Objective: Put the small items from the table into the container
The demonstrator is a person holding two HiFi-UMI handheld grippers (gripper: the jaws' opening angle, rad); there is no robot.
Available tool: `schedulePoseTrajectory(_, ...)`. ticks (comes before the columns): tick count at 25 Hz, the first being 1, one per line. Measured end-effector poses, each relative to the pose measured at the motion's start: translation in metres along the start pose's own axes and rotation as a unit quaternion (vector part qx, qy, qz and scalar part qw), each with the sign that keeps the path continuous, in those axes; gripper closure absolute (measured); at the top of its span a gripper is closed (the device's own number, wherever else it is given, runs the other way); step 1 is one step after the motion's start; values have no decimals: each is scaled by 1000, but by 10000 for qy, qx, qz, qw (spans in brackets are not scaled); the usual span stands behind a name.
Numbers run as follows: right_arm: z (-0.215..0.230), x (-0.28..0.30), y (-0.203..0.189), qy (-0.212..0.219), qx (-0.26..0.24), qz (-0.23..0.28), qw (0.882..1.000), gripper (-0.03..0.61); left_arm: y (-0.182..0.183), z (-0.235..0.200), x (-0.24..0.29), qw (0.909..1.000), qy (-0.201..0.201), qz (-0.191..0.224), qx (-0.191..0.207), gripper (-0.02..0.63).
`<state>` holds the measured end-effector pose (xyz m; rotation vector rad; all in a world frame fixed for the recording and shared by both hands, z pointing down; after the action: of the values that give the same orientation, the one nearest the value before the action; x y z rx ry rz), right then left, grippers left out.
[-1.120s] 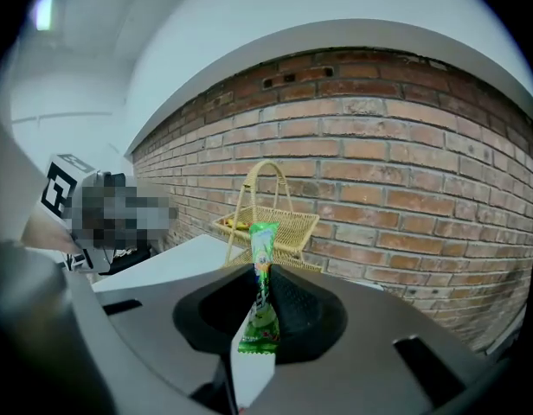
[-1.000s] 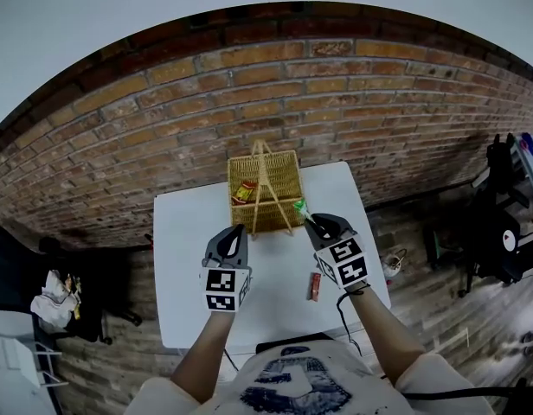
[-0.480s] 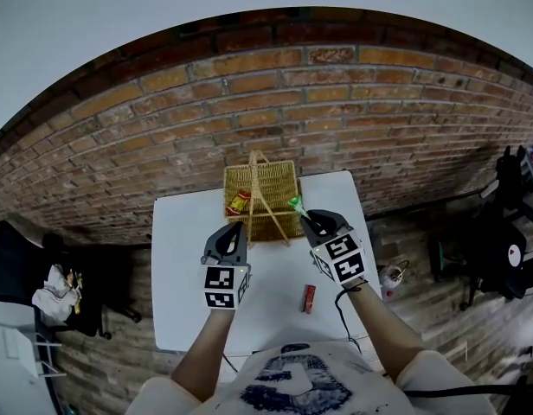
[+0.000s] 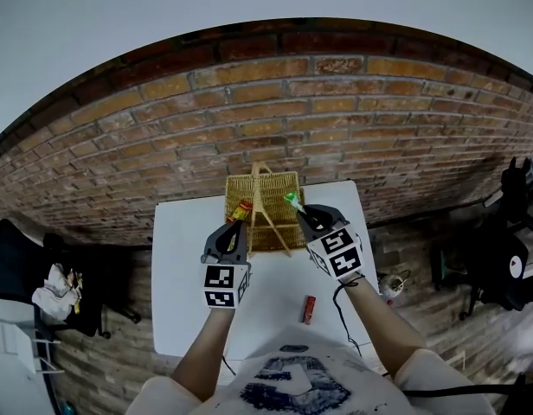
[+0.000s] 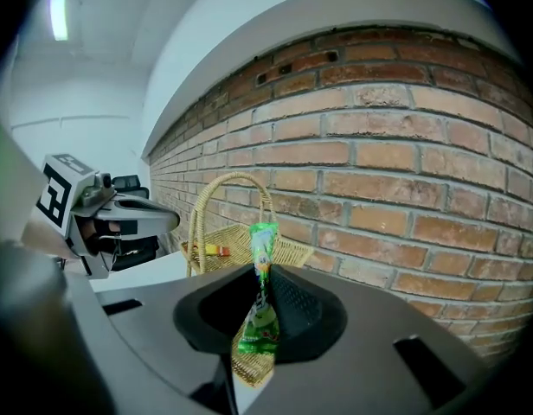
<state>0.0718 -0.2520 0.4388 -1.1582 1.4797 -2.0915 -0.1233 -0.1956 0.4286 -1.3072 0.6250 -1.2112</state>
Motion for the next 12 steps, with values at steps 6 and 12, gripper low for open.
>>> schedulePoseTrajectory(6,4,23,7,76,-117,-117,9998,509,0,-10,14,10000,21,-11,-30,566)
schedulePoseTrajectory(12,8,47,14,188,-295,-269,9990,509,1,-18,28,10000,36,2,-86,566)
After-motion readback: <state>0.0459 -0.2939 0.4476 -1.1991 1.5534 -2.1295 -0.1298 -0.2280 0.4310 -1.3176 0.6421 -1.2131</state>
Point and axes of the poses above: the fingertips, and each gripper's own axes: x forward along the fingers, z to its right, y out of its top, the point moved 7 cm from there along -x, backward along the fingers, and after that the axes turned 11 degrees about x, right-handed, at the moved point
